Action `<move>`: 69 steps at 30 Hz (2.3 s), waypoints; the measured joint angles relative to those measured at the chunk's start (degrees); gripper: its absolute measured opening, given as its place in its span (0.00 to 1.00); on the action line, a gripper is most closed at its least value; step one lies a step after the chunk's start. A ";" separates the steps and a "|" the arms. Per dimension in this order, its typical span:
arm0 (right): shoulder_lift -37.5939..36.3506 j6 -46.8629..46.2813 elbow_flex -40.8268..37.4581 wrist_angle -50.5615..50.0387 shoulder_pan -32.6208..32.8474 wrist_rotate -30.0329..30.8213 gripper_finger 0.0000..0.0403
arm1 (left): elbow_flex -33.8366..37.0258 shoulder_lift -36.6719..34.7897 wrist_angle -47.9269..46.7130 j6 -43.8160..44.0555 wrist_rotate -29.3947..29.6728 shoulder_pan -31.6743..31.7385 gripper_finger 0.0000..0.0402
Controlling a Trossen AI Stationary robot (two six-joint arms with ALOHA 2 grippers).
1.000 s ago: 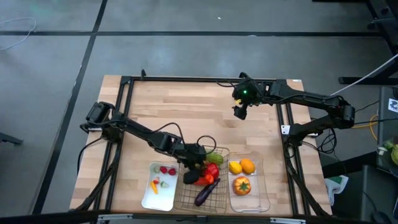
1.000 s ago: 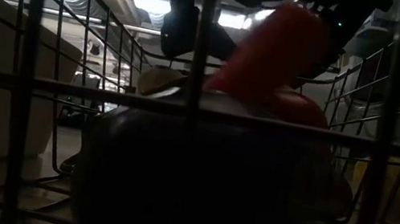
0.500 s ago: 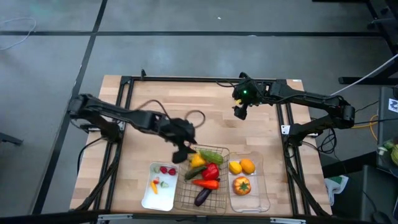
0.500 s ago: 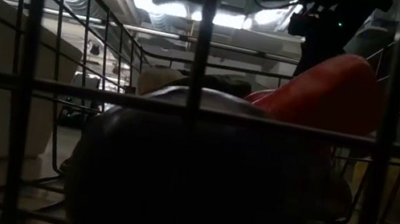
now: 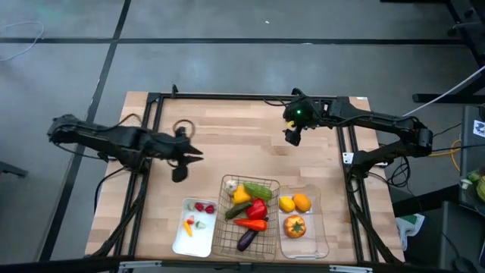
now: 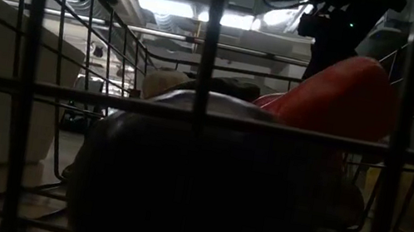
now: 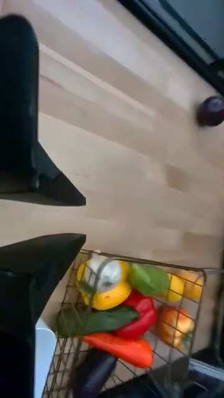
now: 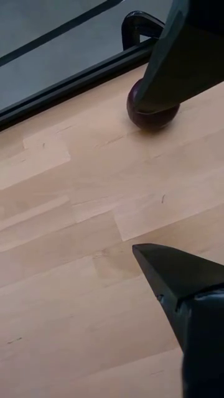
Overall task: Sort produce into baskets
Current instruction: Put the plum into the wire basket
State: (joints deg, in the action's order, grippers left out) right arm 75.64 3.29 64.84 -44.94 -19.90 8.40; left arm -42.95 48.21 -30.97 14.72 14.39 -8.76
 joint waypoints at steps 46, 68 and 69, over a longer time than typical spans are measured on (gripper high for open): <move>0.02 0.00 0.02 2.00 0.00 6.44 0.88 | 36.62 -47.93 18.15 -13.28 0.87 3.25 0.02; 0.02 0.00 0.02 1.96 0.00 6.05 0.88 | 38.83 -47.91 21.80 -13.08 0.79 3.25 0.03; 0.02 0.00 0.02 1.96 0.00 6.05 0.88 | 38.83 -47.91 21.80 -13.43 0.79 3.25 0.03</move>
State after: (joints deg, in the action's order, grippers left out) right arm 75.66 3.29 64.86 -42.98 -19.90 14.46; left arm -4.12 0.30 -9.17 1.28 15.18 -5.52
